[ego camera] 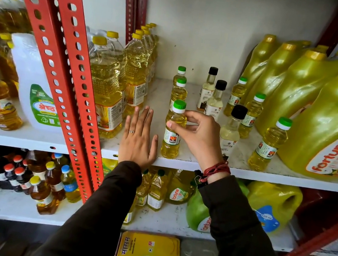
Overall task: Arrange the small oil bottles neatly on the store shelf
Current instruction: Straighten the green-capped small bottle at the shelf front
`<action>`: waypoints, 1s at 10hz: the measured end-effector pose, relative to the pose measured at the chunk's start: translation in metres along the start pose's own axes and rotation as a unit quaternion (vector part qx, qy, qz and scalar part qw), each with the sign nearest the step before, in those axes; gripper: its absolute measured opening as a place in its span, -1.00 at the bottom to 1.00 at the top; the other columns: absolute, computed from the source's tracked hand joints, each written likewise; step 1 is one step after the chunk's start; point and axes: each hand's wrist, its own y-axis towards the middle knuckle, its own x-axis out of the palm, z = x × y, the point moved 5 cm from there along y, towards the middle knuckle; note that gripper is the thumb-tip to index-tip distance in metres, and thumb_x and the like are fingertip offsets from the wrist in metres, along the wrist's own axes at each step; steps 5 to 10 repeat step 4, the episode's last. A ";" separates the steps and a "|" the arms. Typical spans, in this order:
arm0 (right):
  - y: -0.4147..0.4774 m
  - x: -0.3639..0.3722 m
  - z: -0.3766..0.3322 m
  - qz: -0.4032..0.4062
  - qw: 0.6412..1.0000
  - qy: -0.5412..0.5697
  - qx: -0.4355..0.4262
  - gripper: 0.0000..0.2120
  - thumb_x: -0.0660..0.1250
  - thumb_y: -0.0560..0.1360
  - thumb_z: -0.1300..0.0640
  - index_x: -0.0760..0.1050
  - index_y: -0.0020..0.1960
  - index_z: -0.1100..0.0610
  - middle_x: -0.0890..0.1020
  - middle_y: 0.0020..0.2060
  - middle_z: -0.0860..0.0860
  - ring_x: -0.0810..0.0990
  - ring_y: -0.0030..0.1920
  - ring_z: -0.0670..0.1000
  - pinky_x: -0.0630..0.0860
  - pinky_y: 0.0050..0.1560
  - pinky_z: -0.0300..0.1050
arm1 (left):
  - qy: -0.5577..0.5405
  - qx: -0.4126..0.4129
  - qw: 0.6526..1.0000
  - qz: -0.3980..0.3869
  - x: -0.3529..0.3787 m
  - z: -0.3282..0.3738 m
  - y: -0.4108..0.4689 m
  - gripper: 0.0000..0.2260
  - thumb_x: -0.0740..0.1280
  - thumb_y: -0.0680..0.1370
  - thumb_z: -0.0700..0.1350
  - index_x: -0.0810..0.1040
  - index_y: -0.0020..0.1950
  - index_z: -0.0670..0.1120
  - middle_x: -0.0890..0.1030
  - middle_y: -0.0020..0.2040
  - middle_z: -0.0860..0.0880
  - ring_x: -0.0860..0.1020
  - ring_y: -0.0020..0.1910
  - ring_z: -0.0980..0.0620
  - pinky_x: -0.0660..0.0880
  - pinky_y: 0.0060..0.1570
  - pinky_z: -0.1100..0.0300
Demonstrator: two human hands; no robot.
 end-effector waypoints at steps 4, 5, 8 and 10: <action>-0.010 -0.004 -0.026 0.006 0.989 -0.122 -0.081 -0.45 0.37 0.49 -0.21 0.47 0.35 0.09 0.62 0.27 0.03 0.56 0.29 0.00 0.50 0.33 -0.02 | -0.205 0.005 0.978 0.026 -0.023 0.000 -0.001 -0.43 0.01 0.69 0.04 0.11 0.68 -0.13 0.12 0.69 -0.11 -0.12 0.68 -0.03 -0.22 0.64 -0.03; -0.010 -0.004 -0.026 0.006 0.989 -0.122 -0.081 -0.45 0.37 0.49 -0.21 0.47 0.35 0.09 0.62 0.27 0.03 0.56 0.29 0.00 0.50 0.33 -0.02 | -0.205 0.005 0.978 0.026 -0.023 0.000 -0.001 -0.43 0.01 0.69 0.04 0.11 0.68 -0.13 0.12 0.69 -0.11 -0.12 0.68 -0.03 -0.22 0.64 -0.03; -0.010 -0.004 -0.026 0.006 0.989 -0.122 -0.081 -0.45 0.37 0.49 -0.21 0.47 0.35 0.09 0.62 0.27 0.03 0.56 0.29 0.00 0.50 0.33 -0.02 | -0.205 0.005 0.978 0.026 -0.023 0.000 -0.001 -0.43 0.01 0.69 0.04 0.11 0.68 -0.13 0.12 0.69 -0.11 -0.12 0.68 -0.03 -0.22 0.64 -0.03; -0.010 -0.004 -0.026 0.006 0.989 -0.122 -0.081 -0.45 0.37 0.49 -0.21 0.47 0.35 0.09 0.62 0.27 0.03 0.56 0.29 0.00 0.50 0.33 -0.02 | -0.205 0.005 0.978 0.026 -0.023 0.000 -0.001 -0.43 0.01 0.69 0.04 0.11 0.68 -0.13 0.12 0.69 -0.11 -0.12 0.68 -0.03 -0.22 0.64 -0.03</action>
